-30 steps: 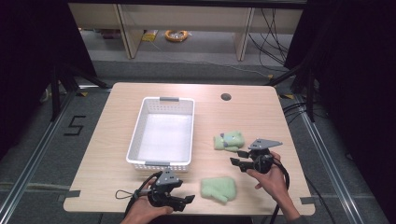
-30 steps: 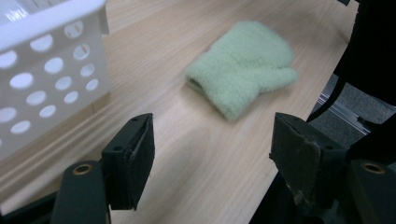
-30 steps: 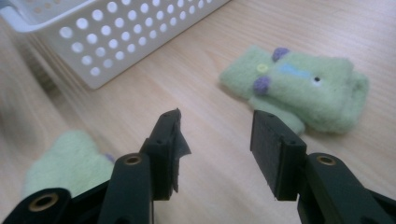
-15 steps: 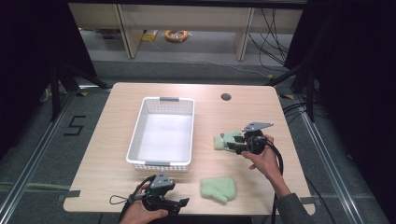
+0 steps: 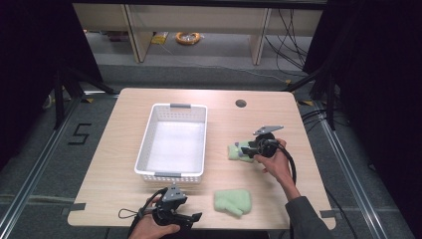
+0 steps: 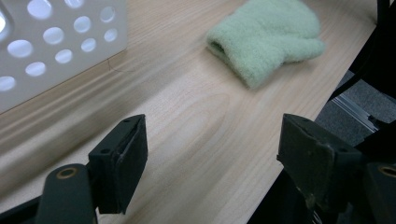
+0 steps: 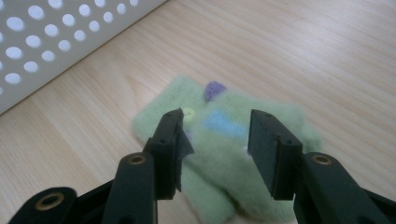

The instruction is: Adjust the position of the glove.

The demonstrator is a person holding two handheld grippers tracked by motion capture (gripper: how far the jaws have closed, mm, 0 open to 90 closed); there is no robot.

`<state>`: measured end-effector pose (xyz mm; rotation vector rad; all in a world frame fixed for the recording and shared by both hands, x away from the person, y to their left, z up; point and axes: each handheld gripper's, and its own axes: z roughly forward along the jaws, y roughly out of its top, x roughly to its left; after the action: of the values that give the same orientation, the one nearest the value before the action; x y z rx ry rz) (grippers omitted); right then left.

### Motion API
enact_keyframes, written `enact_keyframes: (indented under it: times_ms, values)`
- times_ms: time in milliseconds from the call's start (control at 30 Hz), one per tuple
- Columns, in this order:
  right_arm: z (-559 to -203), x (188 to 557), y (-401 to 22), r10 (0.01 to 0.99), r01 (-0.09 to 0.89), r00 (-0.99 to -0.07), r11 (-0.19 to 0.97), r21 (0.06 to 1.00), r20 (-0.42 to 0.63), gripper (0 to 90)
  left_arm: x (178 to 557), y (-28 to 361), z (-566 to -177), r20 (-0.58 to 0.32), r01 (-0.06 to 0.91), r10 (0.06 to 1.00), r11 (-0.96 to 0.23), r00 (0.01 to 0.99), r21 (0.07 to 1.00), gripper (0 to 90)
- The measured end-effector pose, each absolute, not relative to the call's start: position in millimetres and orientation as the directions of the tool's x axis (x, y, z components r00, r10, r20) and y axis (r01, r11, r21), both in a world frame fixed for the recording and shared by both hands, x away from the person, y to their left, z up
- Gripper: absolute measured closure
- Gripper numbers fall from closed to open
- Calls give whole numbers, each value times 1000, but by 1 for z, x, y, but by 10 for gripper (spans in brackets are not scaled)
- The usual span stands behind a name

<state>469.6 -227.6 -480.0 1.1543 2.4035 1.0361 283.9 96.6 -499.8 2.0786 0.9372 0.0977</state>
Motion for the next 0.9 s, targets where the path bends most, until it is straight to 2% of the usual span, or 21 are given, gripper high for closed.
enact_keyframes:
  times_ms: [33,167,200,300,467,567,733,800,833,900]
  values:
    - [-478,470,-226,762,582,-643,428,692,69,564,285,99,-499,-226,575,641,-408,734,709,238]
    - [-487,478,-220,763,572,-645,442,691,45,565,285,98,-499,-240,584,651,-382,720,716,238]
    - [-487,478,-220,763,601,-643,451,660,64,565,285,98,-499,-238,584,652,-385,720,714,239]
    - [-495,482,-222,770,610,-631,417,674,93,583,284,99,-499,-239,587,647,-397,724,706,238]
    - [-498,482,-225,759,595,-646,430,678,85,602,284,97,-500,-245,587,647,-385,722,713,239]
    - [-500,481,-224,763,600,-639,416,683,97,656,284,97,-500,-249,588,649,-377,719,716,240]
    - [-502,482,-227,758,580,-648,434,689,69,812,284,97,-500,-250,589,649,-375,718,716,243]
    - [-503,481,-226,771,592,-631,404,698,89,839,284,98,-499,-243,584,644,-389,725,712,244]
    - [-500,480,-227,764,599,-639,424,679,86,846,284,99,-499,-237,582,642,-399,729,709,245]
    - [-504,480,-225,770,575,-633,397,715,82,852,285,100,-499,-232,579,638,-409,734,706,246]
